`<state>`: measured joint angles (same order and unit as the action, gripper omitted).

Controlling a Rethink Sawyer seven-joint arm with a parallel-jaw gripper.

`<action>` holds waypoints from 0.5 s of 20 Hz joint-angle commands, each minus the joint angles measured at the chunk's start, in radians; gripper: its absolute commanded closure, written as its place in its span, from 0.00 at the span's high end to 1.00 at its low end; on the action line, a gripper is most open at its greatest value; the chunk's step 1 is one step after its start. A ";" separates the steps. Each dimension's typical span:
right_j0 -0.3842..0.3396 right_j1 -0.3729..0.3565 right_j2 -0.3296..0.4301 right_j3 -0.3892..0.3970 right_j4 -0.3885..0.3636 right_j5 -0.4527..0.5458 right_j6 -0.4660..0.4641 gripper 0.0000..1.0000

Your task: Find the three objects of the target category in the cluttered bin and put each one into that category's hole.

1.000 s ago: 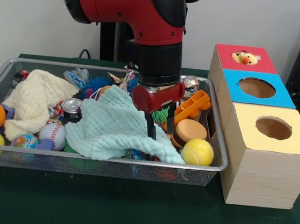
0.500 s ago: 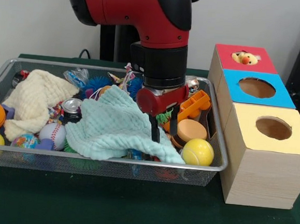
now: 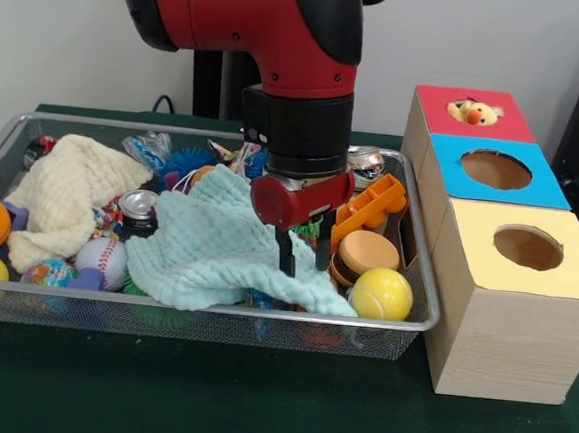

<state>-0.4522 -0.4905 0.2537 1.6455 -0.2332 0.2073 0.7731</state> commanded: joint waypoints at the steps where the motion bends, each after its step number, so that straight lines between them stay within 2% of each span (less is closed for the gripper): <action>1: 0.008 0.076 -0.033 -0.100 -0.051 -0.052 0.158 1.00; 10: 0.020 0.152 -0.051 -0.149 -0.051 -0.058 0.156 1.00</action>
<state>-0.4410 -0.4199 0.2143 1.5787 -0.2330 0.2069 0.7731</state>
